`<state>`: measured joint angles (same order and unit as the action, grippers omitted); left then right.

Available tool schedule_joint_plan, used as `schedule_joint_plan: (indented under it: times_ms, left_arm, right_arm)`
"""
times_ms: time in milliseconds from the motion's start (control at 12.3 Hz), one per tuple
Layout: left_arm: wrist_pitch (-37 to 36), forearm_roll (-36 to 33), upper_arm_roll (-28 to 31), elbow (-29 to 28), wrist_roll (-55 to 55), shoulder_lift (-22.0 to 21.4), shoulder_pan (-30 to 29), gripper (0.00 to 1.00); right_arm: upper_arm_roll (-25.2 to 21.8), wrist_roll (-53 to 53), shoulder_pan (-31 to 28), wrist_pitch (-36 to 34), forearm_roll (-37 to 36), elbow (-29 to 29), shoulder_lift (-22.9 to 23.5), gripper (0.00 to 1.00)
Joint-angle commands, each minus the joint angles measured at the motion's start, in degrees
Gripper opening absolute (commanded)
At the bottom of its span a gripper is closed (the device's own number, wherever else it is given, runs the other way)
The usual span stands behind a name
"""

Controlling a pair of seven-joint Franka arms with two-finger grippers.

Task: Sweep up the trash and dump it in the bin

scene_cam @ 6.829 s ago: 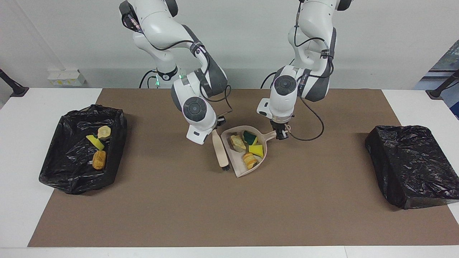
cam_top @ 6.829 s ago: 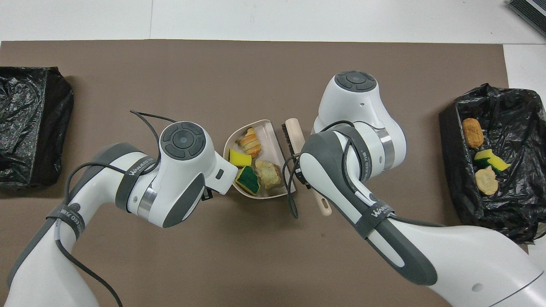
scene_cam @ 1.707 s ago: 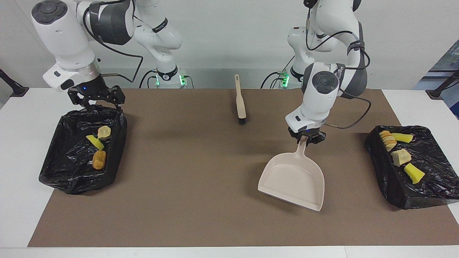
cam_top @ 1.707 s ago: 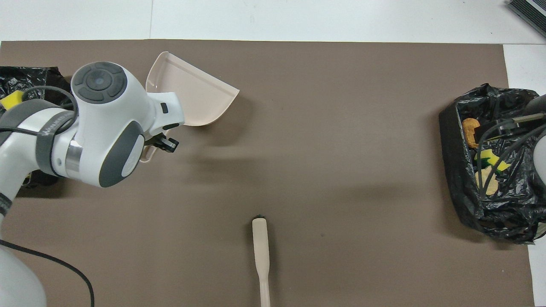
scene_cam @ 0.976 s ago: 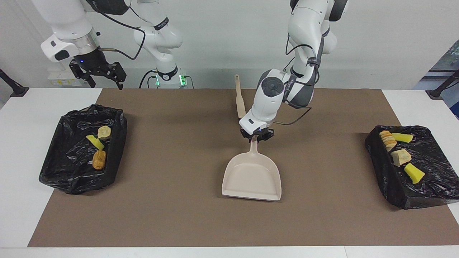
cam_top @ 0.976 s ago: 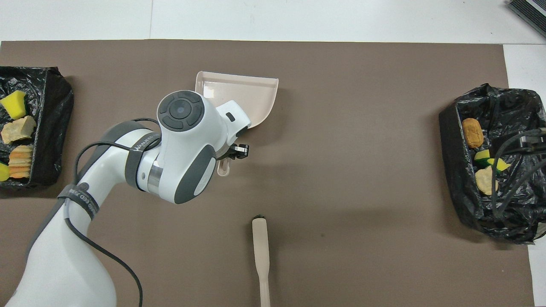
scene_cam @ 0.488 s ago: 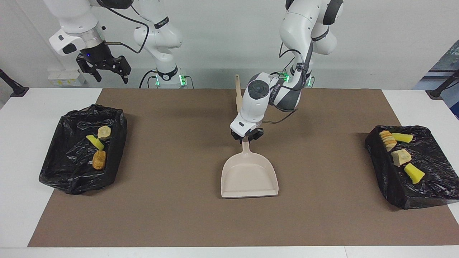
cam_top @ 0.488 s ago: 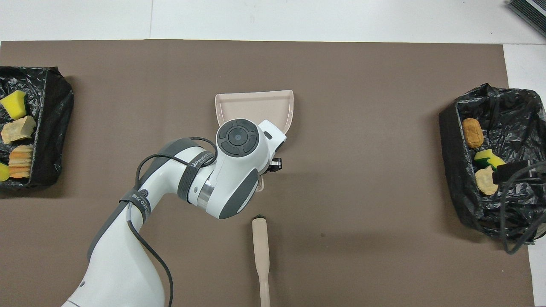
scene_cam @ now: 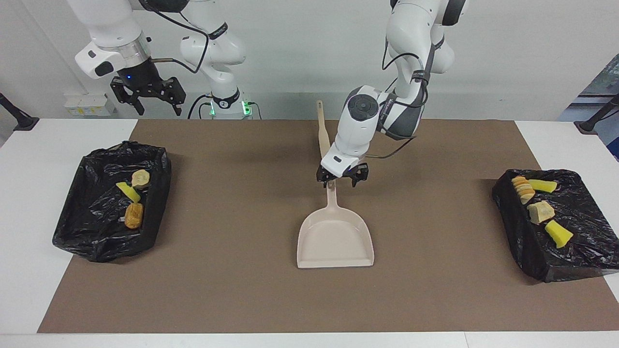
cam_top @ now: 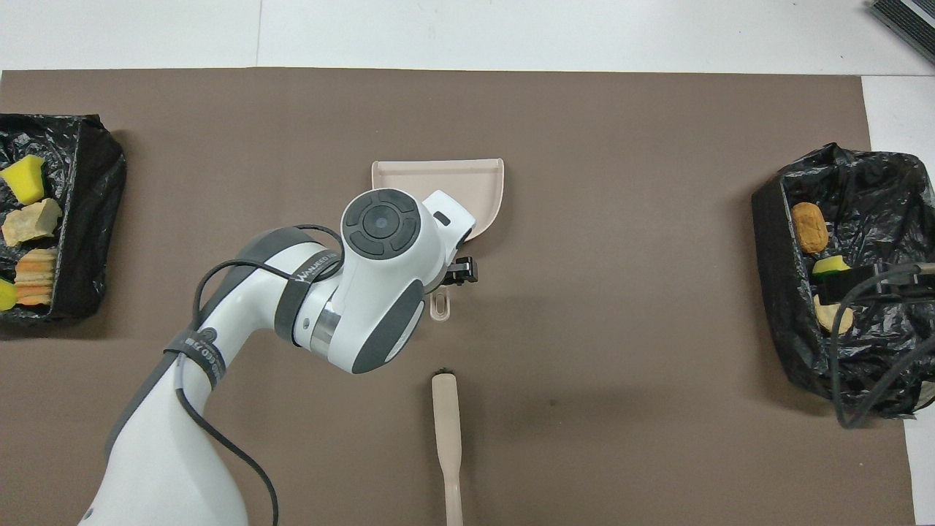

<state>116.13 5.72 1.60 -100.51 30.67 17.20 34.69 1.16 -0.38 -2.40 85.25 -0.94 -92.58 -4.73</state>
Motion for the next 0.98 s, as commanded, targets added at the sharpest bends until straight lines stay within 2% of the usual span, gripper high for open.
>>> schedule_joint_plan:
  times_ms: [0, 325, 569, 732, 894]
  left_arm:
    - [-3.1, -1.3, -0.2, -5.3, -7.2, -4.8, -5.7, 1.00]
    - [-2.3, -3.7, -0.2, -16.5, -19.4, -15.1, -13.9, 1.00]
    - [-3.5, -3.7, -0.2, -16.9, -23.0, -17.9, -21.1, 1.00]
    - [-4.5, -3.6, -0.1, -16.3, -30.8, -20.6, -24.2, 1.00]
    - [-8.1, -3.7, -0.1, -12.6, -36.6, -21.9, -28.9, 1.00]
  right_arm:
    - [0.1, -0.3, -0.1, -1.0, 0.8, 2.4, 2.1, 1.00]
    - [0.0, -0.2, -0.2, -0.9, 0.6, 2.2, 2.0, 1.00]
    - [-0.3, 0.2, 1.5, -0.9, 0.8, 2.1, 1.8, 1.00]
    - [-0.7, 2.4, 2.4, -0.9, 1.0, 2.1, 1.8, 1.00]
    - [-0.8, 3.8, 2.7, -0.7, 1.0, 1.9, 1.7, 1.00]
